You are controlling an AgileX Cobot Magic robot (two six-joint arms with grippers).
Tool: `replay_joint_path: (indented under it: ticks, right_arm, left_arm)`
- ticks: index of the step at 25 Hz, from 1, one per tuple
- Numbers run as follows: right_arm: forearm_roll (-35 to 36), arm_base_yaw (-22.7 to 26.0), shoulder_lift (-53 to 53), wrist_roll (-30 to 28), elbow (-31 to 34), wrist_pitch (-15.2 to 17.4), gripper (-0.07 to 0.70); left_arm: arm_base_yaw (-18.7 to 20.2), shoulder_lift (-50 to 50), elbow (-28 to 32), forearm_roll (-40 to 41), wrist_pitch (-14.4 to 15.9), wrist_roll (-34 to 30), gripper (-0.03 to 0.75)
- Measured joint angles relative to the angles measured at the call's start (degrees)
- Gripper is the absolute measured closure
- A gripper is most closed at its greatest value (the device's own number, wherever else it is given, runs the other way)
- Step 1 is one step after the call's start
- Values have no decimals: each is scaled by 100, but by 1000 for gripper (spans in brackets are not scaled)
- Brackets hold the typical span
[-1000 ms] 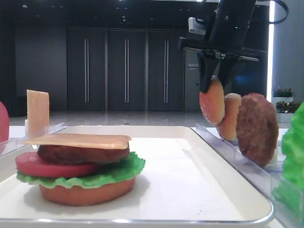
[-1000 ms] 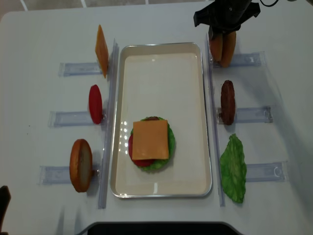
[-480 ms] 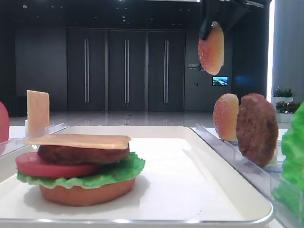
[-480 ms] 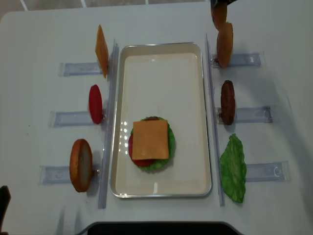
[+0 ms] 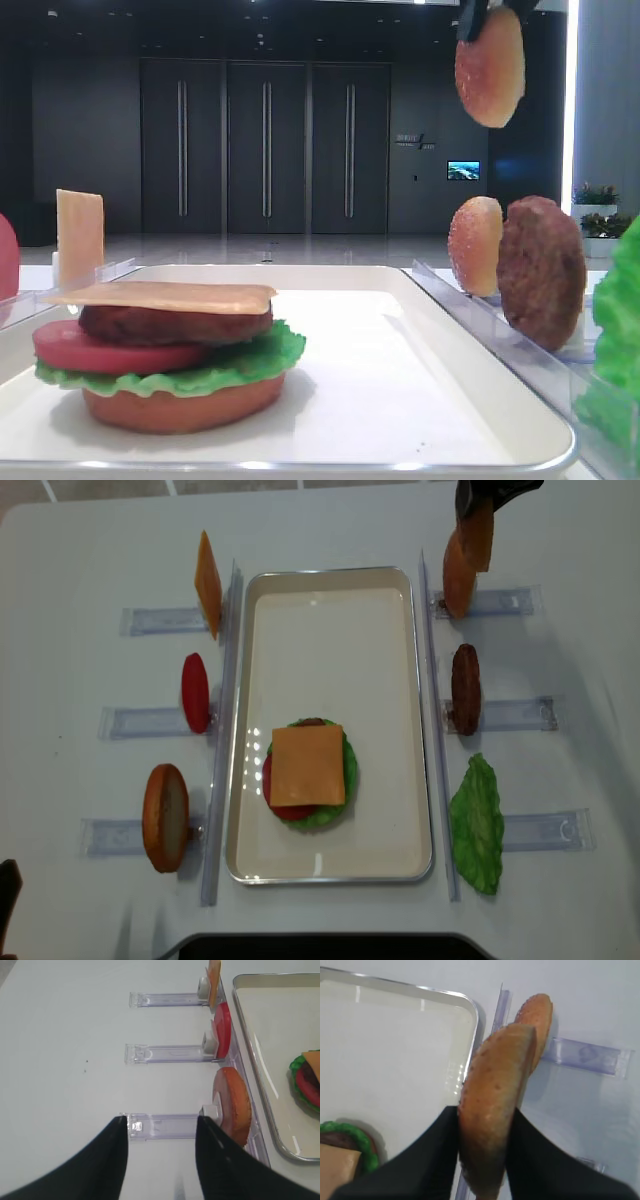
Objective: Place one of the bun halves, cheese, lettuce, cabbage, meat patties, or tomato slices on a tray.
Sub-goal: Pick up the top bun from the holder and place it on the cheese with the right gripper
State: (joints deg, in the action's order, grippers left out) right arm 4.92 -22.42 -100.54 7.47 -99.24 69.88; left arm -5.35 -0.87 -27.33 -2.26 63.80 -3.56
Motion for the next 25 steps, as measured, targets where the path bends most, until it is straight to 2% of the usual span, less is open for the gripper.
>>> replay_joint_path:
  ticks: [5, 9, 13, 18, 21, 25]
  right_arm:
    - [-24, -200, 930, 393, 478, -6, 426]
    - [-36, -594, 1942, 886, 1489, -6, 426]
    - [-147, -1350, 3031, 1572, 2572, 37, 426]
    - [-417, -2459, 4182, 2639, 3432, 54, 426]
    - [-492, -2817, 4636, 3076, 3953, 57, 428]
    - [-527, -2893, 4876, 3249, 4401, 64, 428]
  left_arm:
    - [0, 0, 0, 0, 0, 0, 370]
    - [0, 0, 0, 0, 0, 0, 370]
    - [0, 0, 0, 0, 0, 0, 370]
    - [0, 0, 0, 0, 0, 0, 370]
    - [0, 0, 0, 0, 0, 0, 370]
    - [0, 0, 0, 0, 0, 0, 370]
